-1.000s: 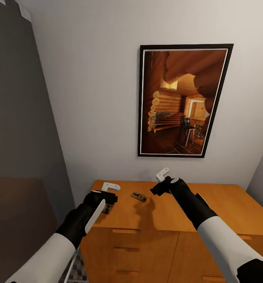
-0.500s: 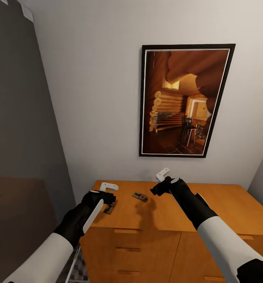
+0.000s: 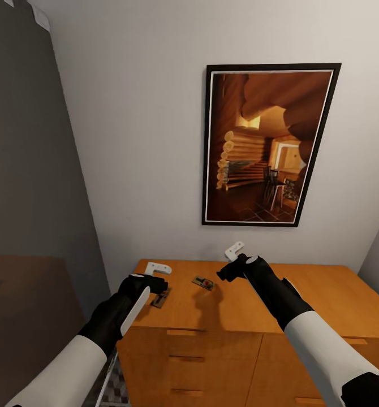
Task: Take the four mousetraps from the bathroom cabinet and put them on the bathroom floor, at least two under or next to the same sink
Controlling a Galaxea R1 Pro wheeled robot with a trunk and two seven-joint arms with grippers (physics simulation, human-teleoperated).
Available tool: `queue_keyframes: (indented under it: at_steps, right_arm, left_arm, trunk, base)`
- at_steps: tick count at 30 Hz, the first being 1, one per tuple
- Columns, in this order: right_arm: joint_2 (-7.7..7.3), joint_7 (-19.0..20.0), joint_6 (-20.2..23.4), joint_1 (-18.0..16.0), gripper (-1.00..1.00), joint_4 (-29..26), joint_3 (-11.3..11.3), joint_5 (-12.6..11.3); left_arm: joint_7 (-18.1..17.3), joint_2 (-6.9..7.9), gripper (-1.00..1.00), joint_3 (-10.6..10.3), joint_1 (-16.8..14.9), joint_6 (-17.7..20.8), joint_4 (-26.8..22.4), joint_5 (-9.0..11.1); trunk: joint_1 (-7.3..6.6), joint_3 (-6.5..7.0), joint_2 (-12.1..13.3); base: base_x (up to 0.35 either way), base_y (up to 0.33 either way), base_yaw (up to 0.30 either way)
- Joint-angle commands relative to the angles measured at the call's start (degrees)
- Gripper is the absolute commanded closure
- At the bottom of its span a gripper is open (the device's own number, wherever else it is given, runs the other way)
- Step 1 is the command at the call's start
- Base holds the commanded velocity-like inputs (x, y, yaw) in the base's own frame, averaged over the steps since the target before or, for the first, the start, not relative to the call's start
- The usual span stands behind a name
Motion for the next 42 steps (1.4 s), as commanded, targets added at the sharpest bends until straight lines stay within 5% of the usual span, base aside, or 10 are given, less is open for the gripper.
queue_keyframes:
  at_steps: [1,42]
  right_arm:
    - [-0.05,0.42,0.18,-0.02,-1.0,-0.08,0.12,0.64]
    - [-0.05,0.37,-0.68,-0.02,-1.0,-0.08,0.03,0.87]
  left_arm:
    - [0.54,-0.01,-1.0,-0.12,-0.03,0.16,-0.04,0.6]
    - [0.59,0.08,-1.0,-0.2,-0.03,0.24,-0.04,0.57]
  trunk:
    - [0.02,-0.03,-0.05]
    - [0.02,-0.03,-0.05]
  base:
    - [0.0,0.001,0.0]
    - [0.029,-0.01,0.0]
